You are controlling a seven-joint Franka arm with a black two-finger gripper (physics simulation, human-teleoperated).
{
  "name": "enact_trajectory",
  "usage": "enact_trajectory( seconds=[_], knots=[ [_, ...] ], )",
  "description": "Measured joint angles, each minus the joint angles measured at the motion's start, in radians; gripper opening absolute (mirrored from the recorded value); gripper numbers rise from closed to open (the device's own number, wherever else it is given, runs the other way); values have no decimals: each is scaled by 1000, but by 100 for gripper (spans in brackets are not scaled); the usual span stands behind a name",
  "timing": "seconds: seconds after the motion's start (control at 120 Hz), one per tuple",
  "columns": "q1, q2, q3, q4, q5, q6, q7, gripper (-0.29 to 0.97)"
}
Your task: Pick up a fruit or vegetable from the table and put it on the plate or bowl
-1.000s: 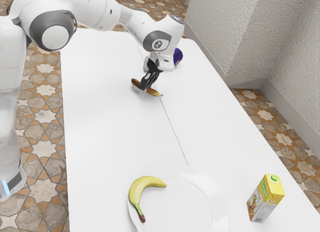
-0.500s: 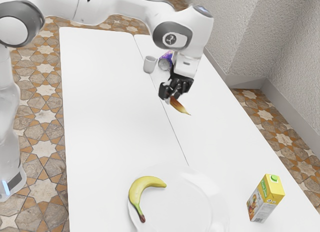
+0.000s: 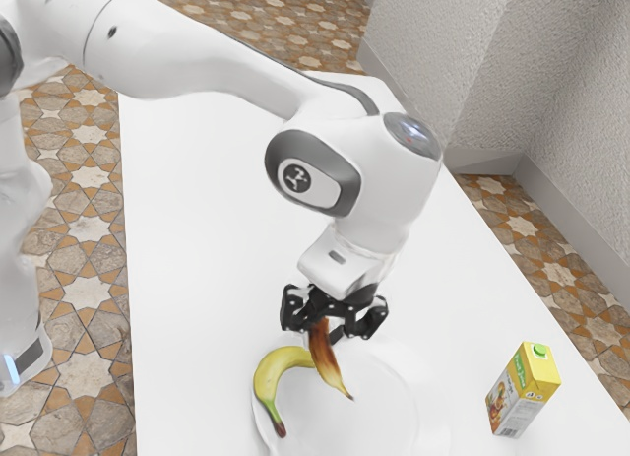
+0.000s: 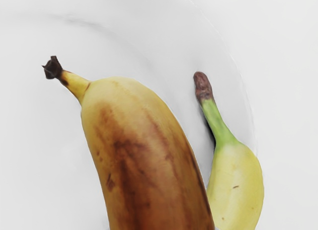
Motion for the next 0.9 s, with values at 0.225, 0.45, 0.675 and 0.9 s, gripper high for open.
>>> enact_trajectory(
  seconds=[0.225, 0.45, 0.675, 0.9],
  knots=[
    [-188, 16, -6, 4, -25, 48, -9, 14],
    [-319, 59, -2, 52, -11, 77, -13, 13],
    [79, 120, 25, 113, 28, 95, -12, 12],
    [28, 132, 23, 116, 41, 112, -14, 12]
  ],
)
